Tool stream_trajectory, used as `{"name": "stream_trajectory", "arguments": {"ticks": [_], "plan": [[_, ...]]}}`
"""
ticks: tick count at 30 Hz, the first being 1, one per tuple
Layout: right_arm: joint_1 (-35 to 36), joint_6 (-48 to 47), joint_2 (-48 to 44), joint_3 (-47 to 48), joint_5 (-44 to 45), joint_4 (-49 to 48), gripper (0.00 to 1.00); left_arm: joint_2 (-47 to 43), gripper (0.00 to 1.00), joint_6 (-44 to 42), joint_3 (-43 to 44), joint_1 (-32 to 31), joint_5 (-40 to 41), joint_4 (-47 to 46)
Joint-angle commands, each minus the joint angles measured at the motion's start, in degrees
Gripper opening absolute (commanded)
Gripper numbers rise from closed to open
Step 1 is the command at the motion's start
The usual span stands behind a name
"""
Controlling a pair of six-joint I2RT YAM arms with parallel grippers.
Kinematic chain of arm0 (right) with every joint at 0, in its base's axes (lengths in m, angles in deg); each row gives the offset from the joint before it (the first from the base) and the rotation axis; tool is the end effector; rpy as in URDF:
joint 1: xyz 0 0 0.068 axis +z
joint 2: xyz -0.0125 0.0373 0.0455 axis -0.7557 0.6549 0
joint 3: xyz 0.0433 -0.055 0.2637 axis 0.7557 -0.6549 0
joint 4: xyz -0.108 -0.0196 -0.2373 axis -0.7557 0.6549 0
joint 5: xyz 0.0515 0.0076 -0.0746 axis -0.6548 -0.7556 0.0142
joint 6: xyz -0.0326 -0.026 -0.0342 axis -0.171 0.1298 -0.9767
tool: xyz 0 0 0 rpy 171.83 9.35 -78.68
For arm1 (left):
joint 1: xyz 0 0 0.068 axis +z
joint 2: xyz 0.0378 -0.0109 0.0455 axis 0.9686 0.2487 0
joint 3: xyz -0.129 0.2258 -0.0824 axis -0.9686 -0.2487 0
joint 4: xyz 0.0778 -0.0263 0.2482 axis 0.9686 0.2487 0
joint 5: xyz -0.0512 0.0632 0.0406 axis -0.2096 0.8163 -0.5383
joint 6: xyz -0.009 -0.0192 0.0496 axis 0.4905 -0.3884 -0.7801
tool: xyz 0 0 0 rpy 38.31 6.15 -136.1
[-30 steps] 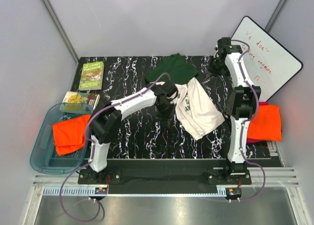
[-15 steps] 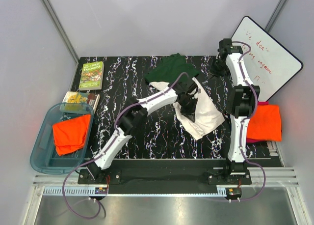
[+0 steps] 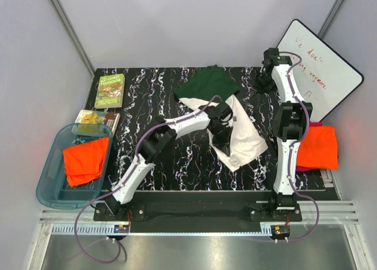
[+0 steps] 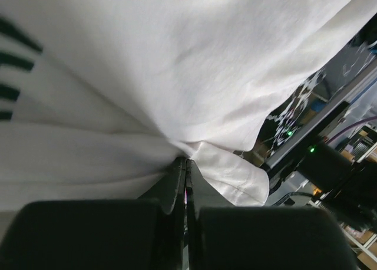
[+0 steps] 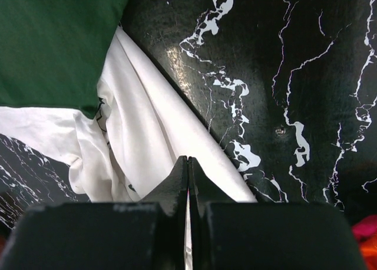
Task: Fold and stack the t-shirts
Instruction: Fold the tshirt
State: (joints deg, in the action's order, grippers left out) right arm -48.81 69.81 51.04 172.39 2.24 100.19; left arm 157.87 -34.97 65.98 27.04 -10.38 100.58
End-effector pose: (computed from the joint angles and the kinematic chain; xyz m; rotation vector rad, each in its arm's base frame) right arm 0.5018 0.0086 0.2377 0.3587 2.7768 0.3199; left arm 0.3189 -0.3902 0.1336 -0.5045 -2.8245 0.9645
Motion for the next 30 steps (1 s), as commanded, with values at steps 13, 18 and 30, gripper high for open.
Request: {"name": "stream_trajectory", "arguments": {"ticks": [13,18,30], "plan": [[5.78,-2.05,-1.50,-3.14,-3.41,-0.01,0.01,-24.18,0.00,-13.67,-40.38,4.35,17.32,15.91],[12.20,-0.83,3.33,2.39,-3.76,-0.01,0.01,-30.77,0.00,-14.46,-44.01,4.35,19.96,17.66],[16.34,4.71,14.40,16.02,-5.16,-2.99,0.01,-42.56,0.00,-13.32,-30.76,4.87,30.50,18.64]]}}
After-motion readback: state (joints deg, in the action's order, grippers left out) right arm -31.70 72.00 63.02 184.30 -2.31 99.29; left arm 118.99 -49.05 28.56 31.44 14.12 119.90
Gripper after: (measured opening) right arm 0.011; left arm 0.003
